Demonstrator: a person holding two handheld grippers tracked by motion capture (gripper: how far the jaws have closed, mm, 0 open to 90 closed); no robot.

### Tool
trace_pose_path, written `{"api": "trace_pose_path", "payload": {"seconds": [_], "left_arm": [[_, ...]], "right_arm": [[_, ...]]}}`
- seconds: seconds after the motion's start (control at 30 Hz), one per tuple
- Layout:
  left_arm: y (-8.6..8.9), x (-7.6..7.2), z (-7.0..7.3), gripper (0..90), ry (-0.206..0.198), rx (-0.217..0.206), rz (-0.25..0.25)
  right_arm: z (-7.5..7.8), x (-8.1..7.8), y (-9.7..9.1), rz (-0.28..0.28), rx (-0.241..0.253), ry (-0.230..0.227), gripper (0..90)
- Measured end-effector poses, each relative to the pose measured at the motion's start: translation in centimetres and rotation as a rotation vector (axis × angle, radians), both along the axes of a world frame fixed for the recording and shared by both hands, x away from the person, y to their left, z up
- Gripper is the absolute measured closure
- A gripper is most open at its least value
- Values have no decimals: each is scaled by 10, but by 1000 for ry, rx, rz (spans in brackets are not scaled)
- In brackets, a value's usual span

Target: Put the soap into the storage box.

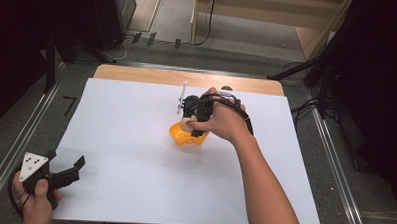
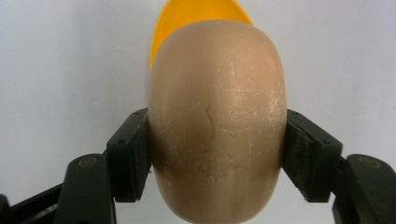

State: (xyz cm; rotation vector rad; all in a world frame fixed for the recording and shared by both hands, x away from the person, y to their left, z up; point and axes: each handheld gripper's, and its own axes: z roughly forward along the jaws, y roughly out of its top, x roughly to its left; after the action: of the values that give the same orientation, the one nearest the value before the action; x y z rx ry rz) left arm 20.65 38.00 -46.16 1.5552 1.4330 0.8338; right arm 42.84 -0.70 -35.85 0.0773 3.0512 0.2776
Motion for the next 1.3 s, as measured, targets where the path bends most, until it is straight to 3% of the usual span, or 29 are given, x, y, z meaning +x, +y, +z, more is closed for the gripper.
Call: {"api": "trace_pose_path", "payload": {"seconds": [0.13, 0.7, 1.0, 1.3], "left_arm": [[0, 0, 0, 44, 0, -1, -1], [0, 0, 0, 44, 1, 1, -1], [0, 0, 0, 44, 2, 1, -1], [0, 0, 0, 44, 3, 3, 0]], "right_arm": [[-3, 1, 7, 33, 3, -2, 333], [-17, 5, 23, 67, -11, 27, 332], [-22, 8, 21, 58, -39, 44, 332], [-23, 10, 20, 57, -30, 57, 331]]}}
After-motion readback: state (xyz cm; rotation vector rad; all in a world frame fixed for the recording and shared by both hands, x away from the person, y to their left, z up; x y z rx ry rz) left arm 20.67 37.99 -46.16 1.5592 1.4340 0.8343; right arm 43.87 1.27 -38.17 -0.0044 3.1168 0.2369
